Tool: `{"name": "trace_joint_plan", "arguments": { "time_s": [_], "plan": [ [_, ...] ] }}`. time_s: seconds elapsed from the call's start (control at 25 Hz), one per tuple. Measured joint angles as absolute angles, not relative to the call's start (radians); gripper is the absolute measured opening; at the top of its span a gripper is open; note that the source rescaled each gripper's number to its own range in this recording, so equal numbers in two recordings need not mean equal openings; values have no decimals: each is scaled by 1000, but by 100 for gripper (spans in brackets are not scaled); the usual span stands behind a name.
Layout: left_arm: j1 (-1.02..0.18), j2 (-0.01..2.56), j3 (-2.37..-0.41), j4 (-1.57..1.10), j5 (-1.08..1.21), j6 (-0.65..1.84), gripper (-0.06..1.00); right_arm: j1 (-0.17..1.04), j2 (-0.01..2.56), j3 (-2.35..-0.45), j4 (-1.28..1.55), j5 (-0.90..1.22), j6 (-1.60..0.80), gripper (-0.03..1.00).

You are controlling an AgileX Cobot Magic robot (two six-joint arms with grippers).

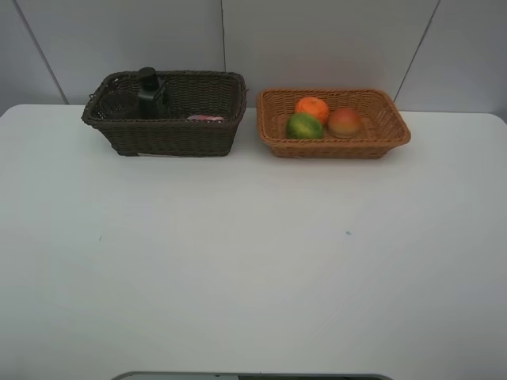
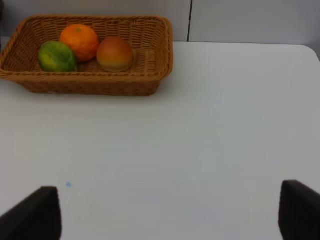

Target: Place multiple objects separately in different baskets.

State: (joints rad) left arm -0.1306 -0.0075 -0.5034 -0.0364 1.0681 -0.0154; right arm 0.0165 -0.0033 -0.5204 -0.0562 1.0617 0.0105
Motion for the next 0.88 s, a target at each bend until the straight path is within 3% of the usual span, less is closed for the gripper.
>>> {"name": "trace_joint_plan", "arguments": {
  "time_s": [0.88],
  "plan": [
    [-87, -8, -503, -36, 1068, -13, 96, 17, -3, -520, -56, 1062, 10, 86]
  ]
}}
